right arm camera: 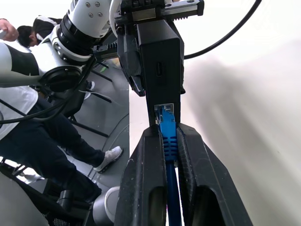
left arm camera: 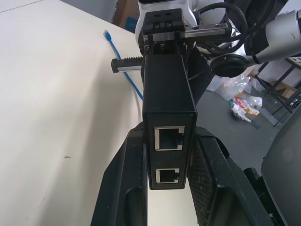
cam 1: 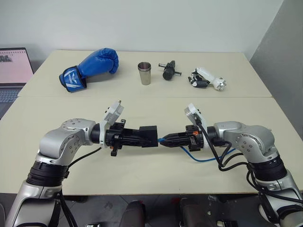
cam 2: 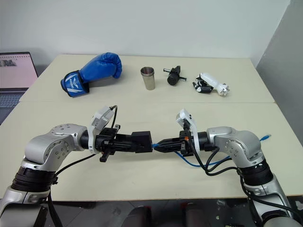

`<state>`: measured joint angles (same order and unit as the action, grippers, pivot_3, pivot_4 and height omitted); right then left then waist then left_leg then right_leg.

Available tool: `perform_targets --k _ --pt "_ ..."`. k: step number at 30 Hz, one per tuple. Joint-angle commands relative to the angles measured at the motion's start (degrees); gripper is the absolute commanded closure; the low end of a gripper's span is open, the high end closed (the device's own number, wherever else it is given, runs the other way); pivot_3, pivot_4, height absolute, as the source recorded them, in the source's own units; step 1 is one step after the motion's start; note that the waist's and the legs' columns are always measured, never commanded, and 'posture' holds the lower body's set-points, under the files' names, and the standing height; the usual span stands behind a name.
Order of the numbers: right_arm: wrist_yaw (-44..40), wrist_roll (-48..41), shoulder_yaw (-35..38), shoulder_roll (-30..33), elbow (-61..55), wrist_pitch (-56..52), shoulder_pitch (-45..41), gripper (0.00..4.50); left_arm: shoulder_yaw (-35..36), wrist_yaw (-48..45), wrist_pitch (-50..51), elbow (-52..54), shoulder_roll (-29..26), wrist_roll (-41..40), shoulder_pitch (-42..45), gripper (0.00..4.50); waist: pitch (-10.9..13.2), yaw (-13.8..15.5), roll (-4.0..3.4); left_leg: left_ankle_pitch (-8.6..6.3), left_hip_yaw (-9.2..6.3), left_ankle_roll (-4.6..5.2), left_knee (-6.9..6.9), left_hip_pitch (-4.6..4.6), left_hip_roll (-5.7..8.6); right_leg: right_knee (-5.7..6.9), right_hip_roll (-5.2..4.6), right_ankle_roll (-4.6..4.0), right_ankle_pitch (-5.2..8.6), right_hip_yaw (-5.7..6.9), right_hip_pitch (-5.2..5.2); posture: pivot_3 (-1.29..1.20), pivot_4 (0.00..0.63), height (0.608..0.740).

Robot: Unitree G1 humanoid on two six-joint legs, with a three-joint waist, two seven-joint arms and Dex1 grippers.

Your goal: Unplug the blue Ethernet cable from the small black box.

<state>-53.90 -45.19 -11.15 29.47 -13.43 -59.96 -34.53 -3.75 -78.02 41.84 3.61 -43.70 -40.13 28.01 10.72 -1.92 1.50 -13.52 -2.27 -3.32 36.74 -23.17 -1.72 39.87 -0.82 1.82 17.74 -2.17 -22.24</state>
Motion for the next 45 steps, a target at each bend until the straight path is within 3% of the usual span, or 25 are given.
perform_targets --k 1,2,8,31,45 --pt "1.82 -0.88 3.97 0.89 -2.83 0.19 0.12 4.11 3.11 1.68 0.53 -2.03 -1.76 0.71 0.95 3.70 0.00 0.00 0.00 0.00 0.00 0.00 0.00 -0.01 0.00 0.00 0.00 0.00 0.00 0.00 0.00 0.00 0.150 0.740" --pt "2.22 -0.64 3.42 0.56 -3.37 0.62 0.10 3.76 2.97 1.81 0.68 -1.96 -1.43 0.53 1.17 3.70 0.00 0.01 0.00 0.00 0.00 0.00 0.00 -0.01 0.00 0.00 0.00 0.00 0.00 0.00 0.00 0.00 0.150 0.740" --pt "2.65 -1.63 2.42 0.89 -6.87 -0.30 0.17 2.62 2.59 1.33 0.82 -2.28 -1.46 0.63 1.91 3.70 0.00 0.00 0.00 0.00 -0.01 0.00 0.00 -0.07 0.00 -0.02 0.00 0.00 0.00 0.01 -0.05 0.00 0.150 0.740" --pt "4.98 6.67 -3.06 -4.34 -1.27 4.02 -2.39 2.62 0.58 -2.14 -0.07 -0.46 -2.29 2.58 1.73 3.70 0.01 0.00 -0.01 0.00 -0.01 0.00 0.01 -0.10 -0.01 -0.03 0.01 0.00 0.00 0.02 -0.06 0.00 0.150 0.740" --pt "2.37 6.40 -2.58 -4.31 1.01 3.36 -3.91 2.62 0.29 -2.39 -1.68 -1.13 -2.00 3.38 0.91 3.70 0.01 0.01 -0.01 0.00 -0.02 0.00 0.01 -0.10 -0.01 -0.02 0.01 -0.01 0.00 0.02 -0.06 0.00 0.150 0.740"
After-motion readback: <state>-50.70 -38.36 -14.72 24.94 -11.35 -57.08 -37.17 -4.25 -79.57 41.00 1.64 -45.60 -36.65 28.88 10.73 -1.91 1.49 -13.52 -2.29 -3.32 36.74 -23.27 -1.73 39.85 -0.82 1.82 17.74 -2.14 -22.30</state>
